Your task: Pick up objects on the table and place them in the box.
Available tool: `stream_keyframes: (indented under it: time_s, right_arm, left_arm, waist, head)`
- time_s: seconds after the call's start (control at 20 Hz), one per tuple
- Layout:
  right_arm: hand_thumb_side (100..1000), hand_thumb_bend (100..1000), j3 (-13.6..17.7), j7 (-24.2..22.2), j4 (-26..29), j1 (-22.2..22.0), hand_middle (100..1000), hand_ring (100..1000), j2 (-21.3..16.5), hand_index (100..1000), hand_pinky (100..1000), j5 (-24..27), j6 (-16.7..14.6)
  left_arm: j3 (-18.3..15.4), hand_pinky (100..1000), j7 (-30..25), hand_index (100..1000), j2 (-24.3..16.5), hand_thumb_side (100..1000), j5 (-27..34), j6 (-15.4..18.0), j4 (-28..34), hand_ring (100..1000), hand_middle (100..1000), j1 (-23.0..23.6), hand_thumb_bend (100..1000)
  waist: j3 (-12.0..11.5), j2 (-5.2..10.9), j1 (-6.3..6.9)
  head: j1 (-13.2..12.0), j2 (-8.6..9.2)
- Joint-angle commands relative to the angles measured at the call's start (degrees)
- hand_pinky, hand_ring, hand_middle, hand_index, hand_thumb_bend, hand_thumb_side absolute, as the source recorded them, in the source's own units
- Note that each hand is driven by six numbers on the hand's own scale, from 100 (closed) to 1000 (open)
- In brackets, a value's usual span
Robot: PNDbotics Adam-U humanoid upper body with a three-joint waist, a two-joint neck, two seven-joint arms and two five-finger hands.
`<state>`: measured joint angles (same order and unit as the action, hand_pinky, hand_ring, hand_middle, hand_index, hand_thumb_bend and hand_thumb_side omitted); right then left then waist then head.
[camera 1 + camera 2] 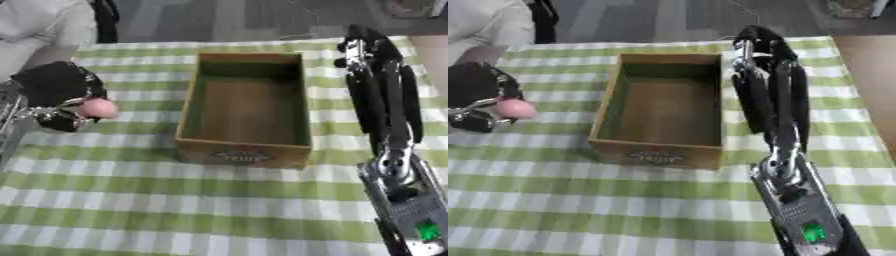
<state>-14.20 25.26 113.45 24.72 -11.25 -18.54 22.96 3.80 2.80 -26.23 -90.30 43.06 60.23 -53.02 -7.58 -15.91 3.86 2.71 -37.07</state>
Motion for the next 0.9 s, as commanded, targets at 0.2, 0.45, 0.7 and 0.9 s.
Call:
stream_keyframes:
  time_s: [0.2,0.45,0.7,0.9]
  right_arm:
    - [936,100,0.4,0.3,1.1,0.9,676,673,0.3,859,872,-0.3,-0.4]
    - [937,100,0.6,0.5,1.1,1.0,676,674,0.6,859,872,-0.6,-0.7]
    - [937,100,0.5,0.6,1.1,1.4,677,676,0.9,859,874,-0.7,-1.1]
    - [938,100,0.4,0.5,1.1,1.7,677,676,1.1,860,874,-0.7,-1.4]
  left_arm:
    - [-2.1,228,-4.2,565,4.7,273,5.2,-0.3,4.6,391,353,-4.6,100]
    - [-2.6,182,-7.6,532,8.7,277,9.6,-2.0,6.3,367,339,-7.3,100]
    - [-3.3,132,-9.2,512,11.2,278,13.6,-4.1,6.2,336,320,-8.2,100]
    - [-3.8,122,-8.8,507,13.0,278,15.1,-6.3,5.4,329,315,-8.8,100]
  waist:
    - [0.9,1.43,0.3]
    - [2.1,1.46,0.6]
    - [3.6,1.27,0.87]
    - [4.9,1.03,1.09]
  head:
    - [-0.8,0.42]
    - [-1.6,0.55]
    - [-1.9,0.93]
    - [-2.5,1.26]
